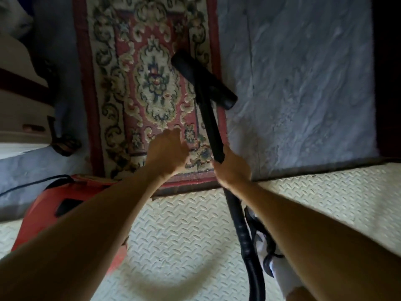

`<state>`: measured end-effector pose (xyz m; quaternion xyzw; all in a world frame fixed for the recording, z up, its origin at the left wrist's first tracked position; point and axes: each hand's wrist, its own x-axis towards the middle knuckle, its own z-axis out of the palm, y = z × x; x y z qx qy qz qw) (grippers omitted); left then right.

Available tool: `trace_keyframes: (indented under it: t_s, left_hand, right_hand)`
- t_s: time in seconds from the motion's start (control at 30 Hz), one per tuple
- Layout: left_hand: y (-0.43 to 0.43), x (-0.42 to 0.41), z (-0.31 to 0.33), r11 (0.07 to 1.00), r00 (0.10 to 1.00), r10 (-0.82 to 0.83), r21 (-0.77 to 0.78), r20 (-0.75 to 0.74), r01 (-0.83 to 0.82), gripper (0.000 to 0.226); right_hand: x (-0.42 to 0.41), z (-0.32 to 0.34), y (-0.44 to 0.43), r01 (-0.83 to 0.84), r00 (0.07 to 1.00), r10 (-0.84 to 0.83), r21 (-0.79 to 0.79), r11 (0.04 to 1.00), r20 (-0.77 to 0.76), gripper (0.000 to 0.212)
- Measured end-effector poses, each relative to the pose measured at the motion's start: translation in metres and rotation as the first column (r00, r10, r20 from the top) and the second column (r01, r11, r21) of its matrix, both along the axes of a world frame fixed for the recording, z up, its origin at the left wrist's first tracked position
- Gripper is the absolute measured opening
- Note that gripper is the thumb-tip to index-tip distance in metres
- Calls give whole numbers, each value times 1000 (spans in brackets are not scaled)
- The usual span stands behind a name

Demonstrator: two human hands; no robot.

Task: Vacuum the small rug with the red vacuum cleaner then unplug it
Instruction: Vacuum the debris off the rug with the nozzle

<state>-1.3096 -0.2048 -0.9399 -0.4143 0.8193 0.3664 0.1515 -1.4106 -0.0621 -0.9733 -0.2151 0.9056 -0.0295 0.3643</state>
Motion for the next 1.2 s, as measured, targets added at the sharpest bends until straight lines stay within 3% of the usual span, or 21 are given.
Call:
trace_keyframes:
  t_s: [0.1, 0.2, 0.3, 0.43, 0.53, 0.7, 0.8, 0.87, 1.0, 1.2]
  left_hand:
    - [-21, -3, 7, 999, 1000, 4, -40, 22, -4, 38]
    - [-28, -1, 11, 999, 996, -35, -25, 88, 37, 42]
    - [-42, -7, 6, 997, 991, -60, -36, 118, 64, 44]
    - [-82, -41, -6, 995, 997, 26, -98, 76, -19, 43]
    - [-112, -74, -13, 988, 998, 56, -146, -10, -56, 39]
    - [-147, -112, -27, 982, 989, 75, -164, -126, -95, 38]
    - [-155, -119, -30, 973, 985, 103, -192, -142, -129, 40]
    - [-151, -119, -26, 971, 984, 137, -180, -110, -155, 42]
    - [-135, -110, -26, 977, 998, 61, -204, -15, -62, 41]
    - [-152, -121, -36, 977, 995, 49, -201, -84, -65, 41]
  right_hand:
    - [49, 12, 26, 14, 999, -15, 45, 999, 37, 49]
    - [99, 22, 48, 36, 982, -64, 158, 987, 176, 66]
    - [90, 17, 32, 25, 978, -65, 200, 980, 198, 68]
    - [16, -7, -32, -3, 999, 2, 36, 999, 37, 60]
    - [-52, -25, -102, -12, 1000, 13, -76, 997, 8, 50]
    - [-141, -33, -202, -52, 989, 34, -125, 991, -144, 62]
    - [-144, -36, -212, -66, 989, 51, -101, 993, -137, 64]
    - [-117, -42, -190, -32, 992, 11, -171, 985, -125, 61]
    - [-57, -40, -135, -43, 998, 31, -206, 978, -59, 65]
    - [-120, -51, -174, -37, 993, 11, -219, 975, -118, 54]
